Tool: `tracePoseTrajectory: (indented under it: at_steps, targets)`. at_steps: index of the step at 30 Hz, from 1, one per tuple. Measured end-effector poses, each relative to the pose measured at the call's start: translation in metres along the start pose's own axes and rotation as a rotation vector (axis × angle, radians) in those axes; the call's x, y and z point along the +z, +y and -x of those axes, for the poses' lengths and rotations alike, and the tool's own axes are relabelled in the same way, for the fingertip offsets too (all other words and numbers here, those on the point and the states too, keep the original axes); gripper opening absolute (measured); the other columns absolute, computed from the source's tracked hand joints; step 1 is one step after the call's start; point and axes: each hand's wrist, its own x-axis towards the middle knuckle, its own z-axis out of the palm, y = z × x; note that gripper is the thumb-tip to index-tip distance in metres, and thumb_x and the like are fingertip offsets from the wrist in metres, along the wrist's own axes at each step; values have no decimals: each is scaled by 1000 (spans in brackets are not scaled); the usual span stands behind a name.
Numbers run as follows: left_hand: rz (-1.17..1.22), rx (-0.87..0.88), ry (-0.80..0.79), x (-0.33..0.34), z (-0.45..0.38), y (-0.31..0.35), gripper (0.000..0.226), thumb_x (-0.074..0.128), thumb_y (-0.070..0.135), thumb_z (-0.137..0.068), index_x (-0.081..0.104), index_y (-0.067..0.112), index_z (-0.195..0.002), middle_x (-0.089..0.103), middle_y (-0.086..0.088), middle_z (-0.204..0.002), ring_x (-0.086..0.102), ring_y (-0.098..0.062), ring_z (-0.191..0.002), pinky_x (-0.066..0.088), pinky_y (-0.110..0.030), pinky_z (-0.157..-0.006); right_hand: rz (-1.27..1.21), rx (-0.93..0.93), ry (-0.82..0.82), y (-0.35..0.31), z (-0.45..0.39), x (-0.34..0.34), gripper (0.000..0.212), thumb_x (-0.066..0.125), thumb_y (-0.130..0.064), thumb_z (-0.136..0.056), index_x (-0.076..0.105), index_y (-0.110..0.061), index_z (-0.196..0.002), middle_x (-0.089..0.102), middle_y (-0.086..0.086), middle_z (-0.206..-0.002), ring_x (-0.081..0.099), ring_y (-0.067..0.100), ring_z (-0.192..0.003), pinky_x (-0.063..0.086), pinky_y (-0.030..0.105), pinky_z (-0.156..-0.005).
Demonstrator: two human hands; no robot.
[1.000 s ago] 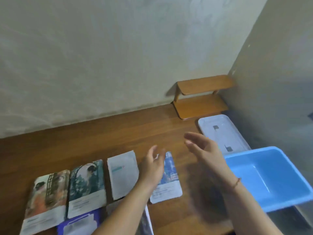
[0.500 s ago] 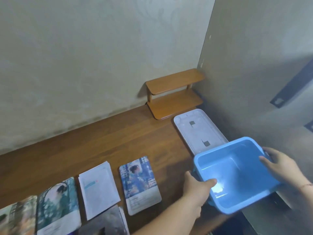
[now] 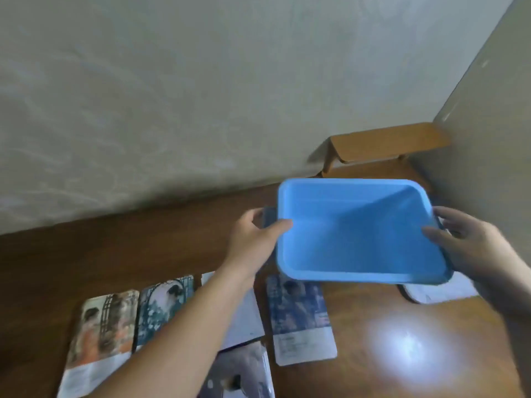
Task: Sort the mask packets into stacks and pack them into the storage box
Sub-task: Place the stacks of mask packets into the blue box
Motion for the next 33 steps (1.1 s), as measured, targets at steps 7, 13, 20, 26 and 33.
tracePoseTrajectory:
  at_steps: [7, 13, 20, 26, 33]
  targets:
    - [81, -54, 334, -137, -79, -18, 32, 71, 34, -85, 61, 19, -112, 71, -3, -106, 68, -22, -96, 56, -45, -84, -52, 30, -271, -88, -48, 199, 32, 60, -14, -93, 60, -21, -124, 65, -4, -100, 67, 17, -89, 60, 33, -62]
    - [116, -145, 356, -180, -104, -56, 32, 65, 32, -90, 58, 17, -117, 68, -6, -109, 67, -25, -97, 55, -41, -74, 29, 45, -358, -90, -61, 263, 31, 59, -17, -93, 61, -24, -123, 65, -3, -105, 67, 19, -92, 62, 40, -69]
    - [144, -167, 297, -189, -112, -75, 38, 63, 36, -92, 57, 13, -121, 66, -6, -106, 63, -18, -81, 46, -27, -53, 85, 27, -348, -83, -64, 277, 38, 60, -21, -93, 55, -25, -130, 62, -5, -111, 65, 17, -97, 61, 38, -74]
    - [-259, 219, 822, -166, -82, -80, 58, 56, 47, -86, 48, 15, -134, 45, -7, -140, 42, -25, -129, 39, -41, -103, 13, -44, -231, -74, -50, 255, 47, 59, -36, -93, 49, -27, -137, 56, -7, -126, 57, 12, -111, 55, 33, -82]
    - [-933, 755, -322, -46, -24, -110, 40, 69, 34, -84, 63, 21, -121, 56, 6, -126, 48, -17, -115, 43, -44, -97, 24, 311, -62, 18, 44, 187, 32, 66, -31, -87, 60, -24, -118, 65, -1, -112, 63, 20, -103, 57, 43, -81]
